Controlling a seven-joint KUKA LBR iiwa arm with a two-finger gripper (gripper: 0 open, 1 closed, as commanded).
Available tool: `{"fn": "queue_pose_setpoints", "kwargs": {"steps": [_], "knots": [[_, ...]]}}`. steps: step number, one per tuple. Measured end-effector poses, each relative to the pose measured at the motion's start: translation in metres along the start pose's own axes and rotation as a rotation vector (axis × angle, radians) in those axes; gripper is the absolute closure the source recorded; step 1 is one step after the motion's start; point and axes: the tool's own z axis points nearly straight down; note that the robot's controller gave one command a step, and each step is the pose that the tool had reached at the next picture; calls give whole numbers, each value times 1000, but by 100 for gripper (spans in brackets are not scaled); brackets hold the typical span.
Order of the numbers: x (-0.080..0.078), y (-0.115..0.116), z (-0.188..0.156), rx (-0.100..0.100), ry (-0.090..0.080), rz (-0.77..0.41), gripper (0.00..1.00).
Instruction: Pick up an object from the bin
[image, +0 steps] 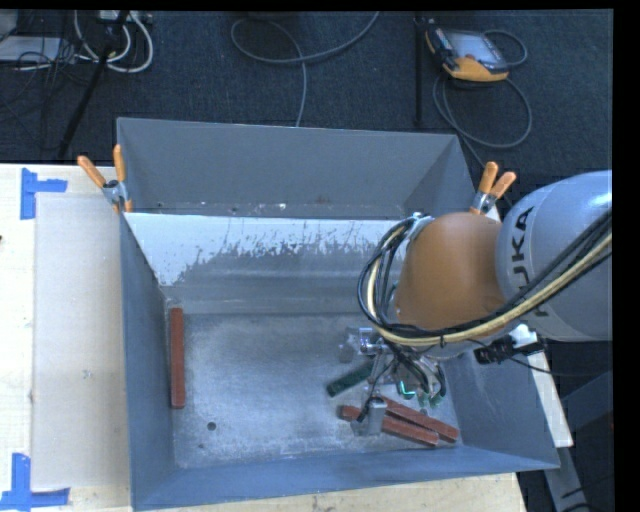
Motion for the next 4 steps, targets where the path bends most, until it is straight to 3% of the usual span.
{"fn": "queue_pose_setpoints", "kwargs": {"steps": [1, 2, 3, 4], "knots": [[-79, -53, 79, 0, -8, 24, 0], [-79, -51, 73, -2, -9, 23, 100], [-79, -51, 75, 0, -11, 24, 0], [-79, -52, 75, -1, -12, 26, 100]]}}
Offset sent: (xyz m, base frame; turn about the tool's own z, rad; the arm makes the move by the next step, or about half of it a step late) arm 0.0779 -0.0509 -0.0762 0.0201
